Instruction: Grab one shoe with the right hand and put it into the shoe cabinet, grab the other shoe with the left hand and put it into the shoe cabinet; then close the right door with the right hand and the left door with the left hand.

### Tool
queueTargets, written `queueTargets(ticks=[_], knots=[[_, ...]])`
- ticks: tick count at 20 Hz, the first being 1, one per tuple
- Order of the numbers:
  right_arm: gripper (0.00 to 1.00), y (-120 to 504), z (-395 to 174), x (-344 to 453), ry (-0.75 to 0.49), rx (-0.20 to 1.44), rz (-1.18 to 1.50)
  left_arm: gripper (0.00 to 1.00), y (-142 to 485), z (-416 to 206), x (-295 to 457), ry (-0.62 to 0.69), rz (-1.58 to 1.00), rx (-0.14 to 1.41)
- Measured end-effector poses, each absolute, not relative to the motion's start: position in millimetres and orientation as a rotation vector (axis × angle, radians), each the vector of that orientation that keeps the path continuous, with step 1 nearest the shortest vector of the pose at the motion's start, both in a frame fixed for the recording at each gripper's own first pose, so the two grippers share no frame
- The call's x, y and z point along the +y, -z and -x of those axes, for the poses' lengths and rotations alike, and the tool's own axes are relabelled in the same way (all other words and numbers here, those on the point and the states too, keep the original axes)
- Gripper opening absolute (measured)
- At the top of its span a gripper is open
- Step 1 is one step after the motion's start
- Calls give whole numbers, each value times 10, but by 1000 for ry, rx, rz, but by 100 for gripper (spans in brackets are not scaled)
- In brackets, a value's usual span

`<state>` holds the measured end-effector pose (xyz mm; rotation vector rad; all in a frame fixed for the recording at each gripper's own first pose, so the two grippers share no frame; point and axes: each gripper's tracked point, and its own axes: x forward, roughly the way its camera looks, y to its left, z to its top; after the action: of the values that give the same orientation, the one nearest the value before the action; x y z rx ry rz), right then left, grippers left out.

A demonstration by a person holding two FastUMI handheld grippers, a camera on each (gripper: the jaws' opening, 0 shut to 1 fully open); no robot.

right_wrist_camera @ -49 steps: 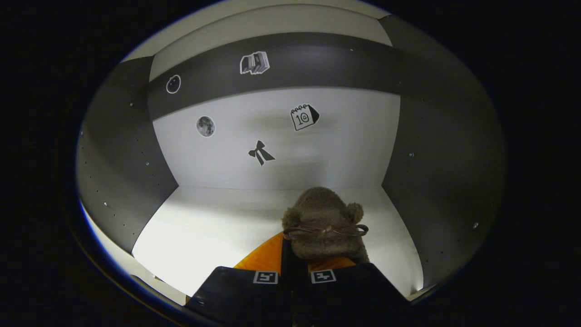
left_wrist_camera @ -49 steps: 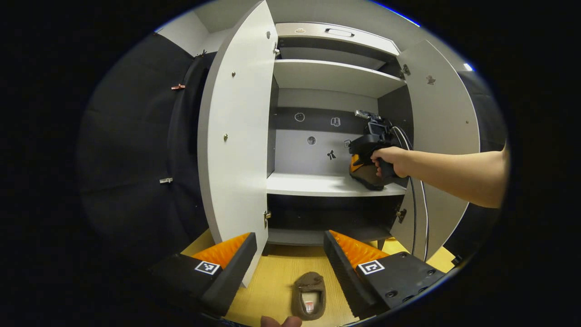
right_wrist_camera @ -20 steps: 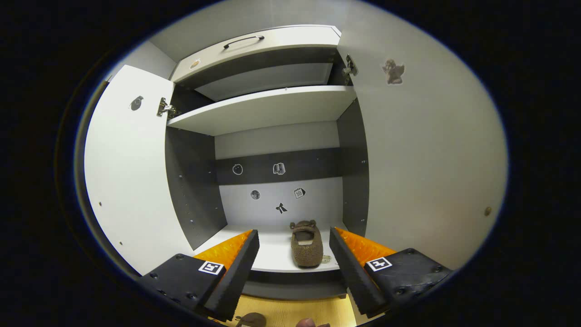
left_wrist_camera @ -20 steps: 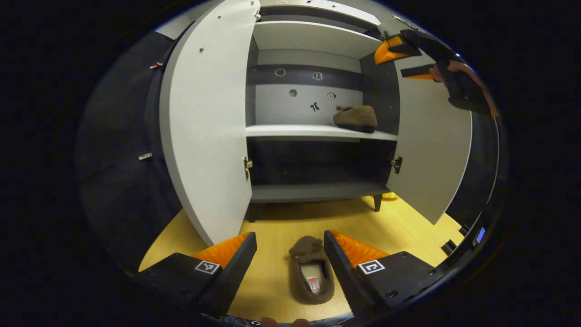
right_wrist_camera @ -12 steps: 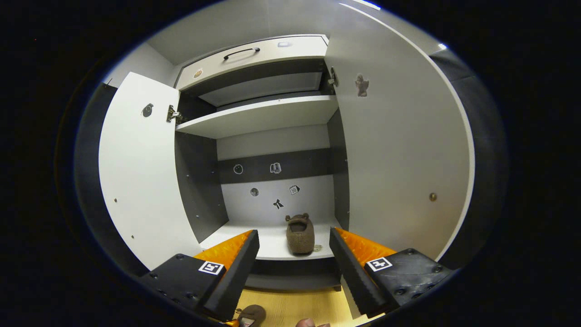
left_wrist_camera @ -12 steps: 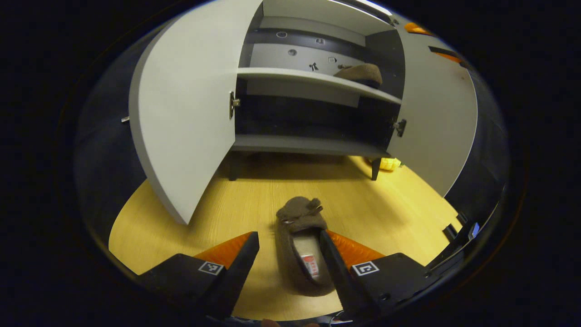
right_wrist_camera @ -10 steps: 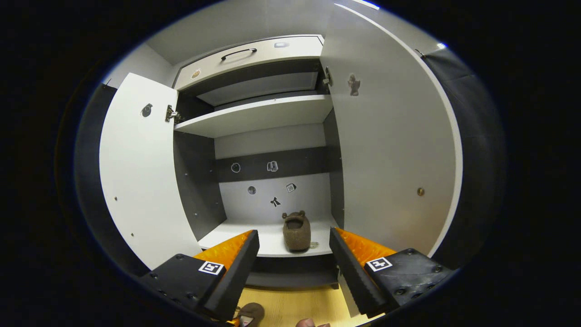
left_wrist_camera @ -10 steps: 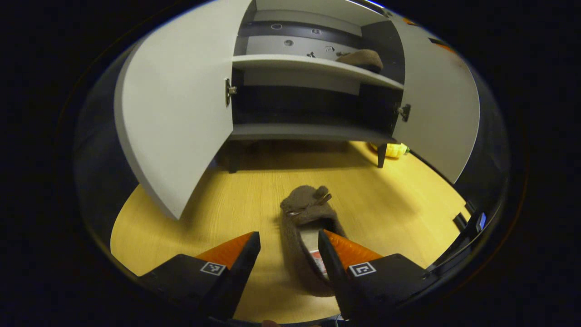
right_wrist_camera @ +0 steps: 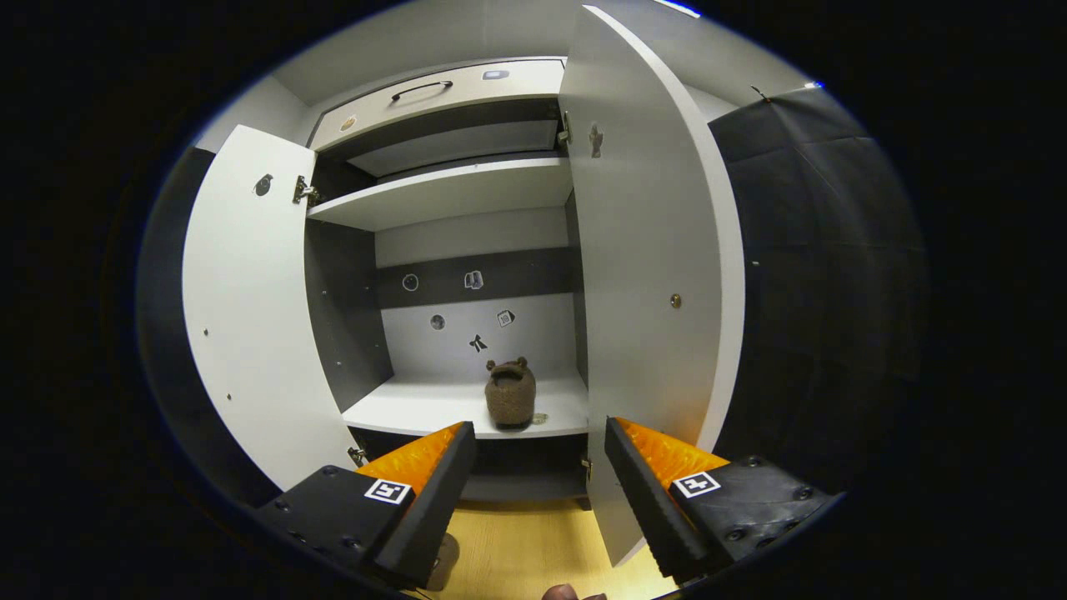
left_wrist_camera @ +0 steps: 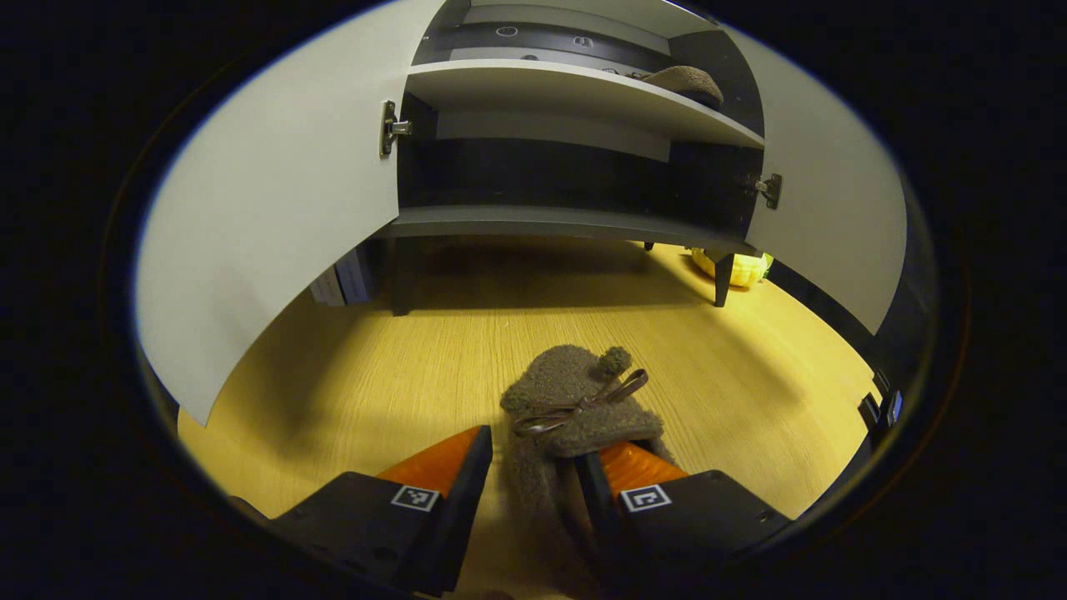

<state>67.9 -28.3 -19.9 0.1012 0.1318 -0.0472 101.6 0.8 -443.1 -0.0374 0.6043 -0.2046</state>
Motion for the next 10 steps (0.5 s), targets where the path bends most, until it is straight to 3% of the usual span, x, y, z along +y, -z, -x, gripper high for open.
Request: queueTargets(ticks=[2,3,4,5,6,7,10], knots=[[98,227,-654,-280,42,139,-95,52,4470,-1049,-14,199,33,614],[98,237,-644,-281,39,141,-97,40,4496,-1064,22,178,9,623],[98,253,-645,-281,38,145,-101,36,4496,-1075,56,159,-10,632],[98,259,-638,-280,35,148,-109,21,4486,-1096,92,140,-23,638],[98,274,-636,-287,34,150,-115,14,4464,-1089,99,130,-25,647],[98,280,-636,-293,33,150,-118,9,4418,-1071,87,122,-20,655],[98,271,-608,-299,23,144,-112,8,4151,-1061,105,99,-25,651]])
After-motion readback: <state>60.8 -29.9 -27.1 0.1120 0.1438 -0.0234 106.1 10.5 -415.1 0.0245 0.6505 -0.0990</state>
